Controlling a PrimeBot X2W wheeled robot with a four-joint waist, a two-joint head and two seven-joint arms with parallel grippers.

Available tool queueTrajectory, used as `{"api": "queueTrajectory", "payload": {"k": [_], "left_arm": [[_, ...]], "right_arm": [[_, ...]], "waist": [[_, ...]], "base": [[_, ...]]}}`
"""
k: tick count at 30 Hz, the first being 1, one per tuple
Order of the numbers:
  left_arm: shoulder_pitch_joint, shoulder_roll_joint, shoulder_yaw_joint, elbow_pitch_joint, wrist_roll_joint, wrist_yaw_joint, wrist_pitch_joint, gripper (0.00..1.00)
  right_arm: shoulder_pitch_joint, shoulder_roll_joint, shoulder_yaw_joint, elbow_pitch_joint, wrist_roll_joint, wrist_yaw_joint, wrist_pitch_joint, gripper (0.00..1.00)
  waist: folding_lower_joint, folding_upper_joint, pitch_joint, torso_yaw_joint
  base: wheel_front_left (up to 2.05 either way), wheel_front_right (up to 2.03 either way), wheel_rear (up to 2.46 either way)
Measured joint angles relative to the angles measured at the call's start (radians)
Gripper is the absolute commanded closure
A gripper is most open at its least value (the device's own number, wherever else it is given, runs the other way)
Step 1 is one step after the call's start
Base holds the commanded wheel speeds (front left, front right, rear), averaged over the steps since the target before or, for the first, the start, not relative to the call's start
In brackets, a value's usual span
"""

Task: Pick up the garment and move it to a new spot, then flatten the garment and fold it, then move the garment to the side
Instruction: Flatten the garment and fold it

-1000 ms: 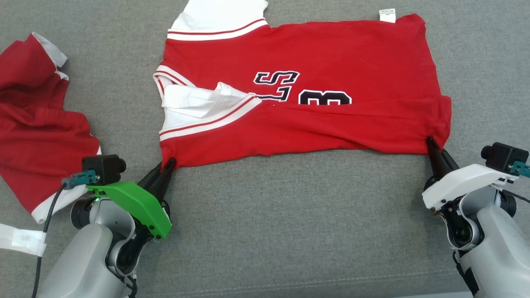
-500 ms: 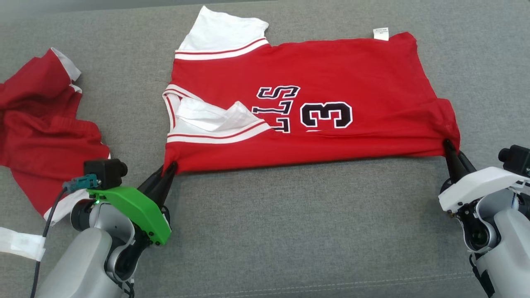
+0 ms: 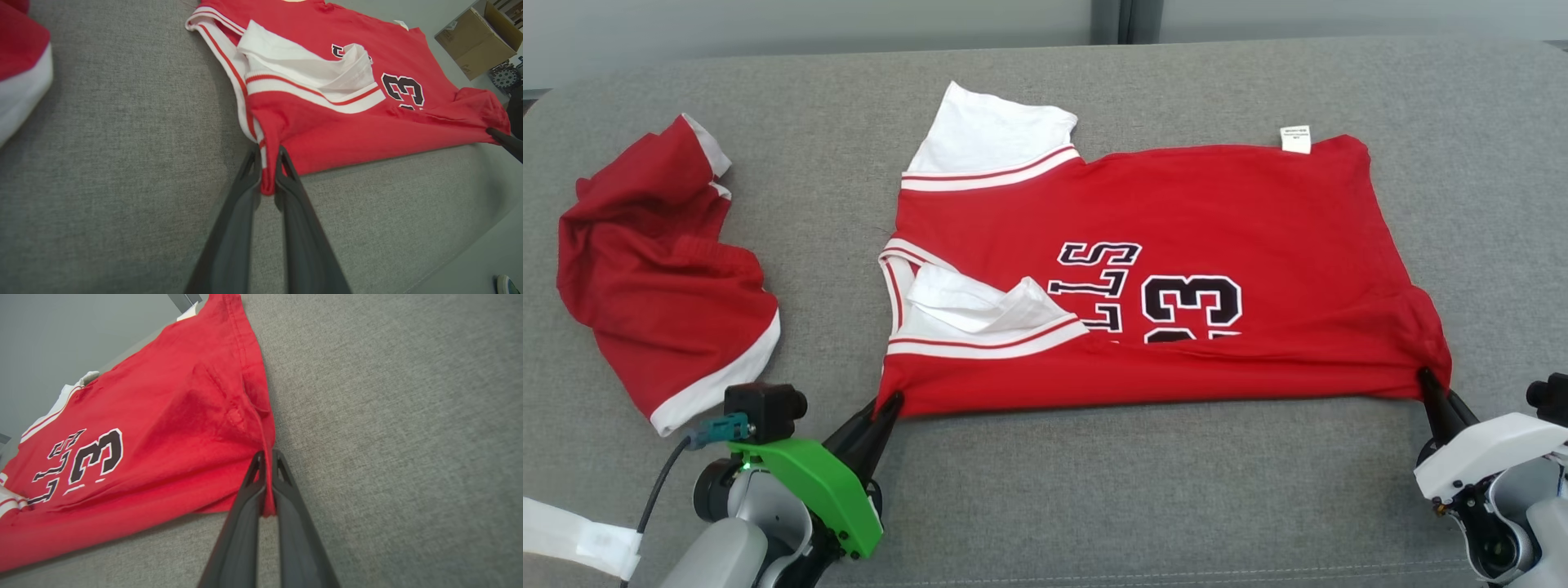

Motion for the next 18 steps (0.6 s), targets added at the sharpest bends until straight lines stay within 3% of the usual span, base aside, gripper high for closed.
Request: {"api": "queueTrajectory", "payload": {"k": [15, 18], "left_arm": [[0.11, 0.028, 0.012, -0.089, -0.018, 0.036, -0.003, 1.0], [0.115, 0.028, 0.006, -0.095, -0.018, 0.04, -0.003, 1.0]], "right_arm": [[0.089, 0.006, -0.005, -0.106, 0.026, 0.0, 0.011, 1.0], [0.091, 0.005, -0.005, -0.116, 0.027, -0.002, 0.024, 0.81]], "waist": [[0.0, 0.0, -0.012, 0.026], [0.0, 0.0, -0.013, 0.027]], "base": [[0.0, 0.0, 0.0], [0.0, 0.0, 0.0]]}}
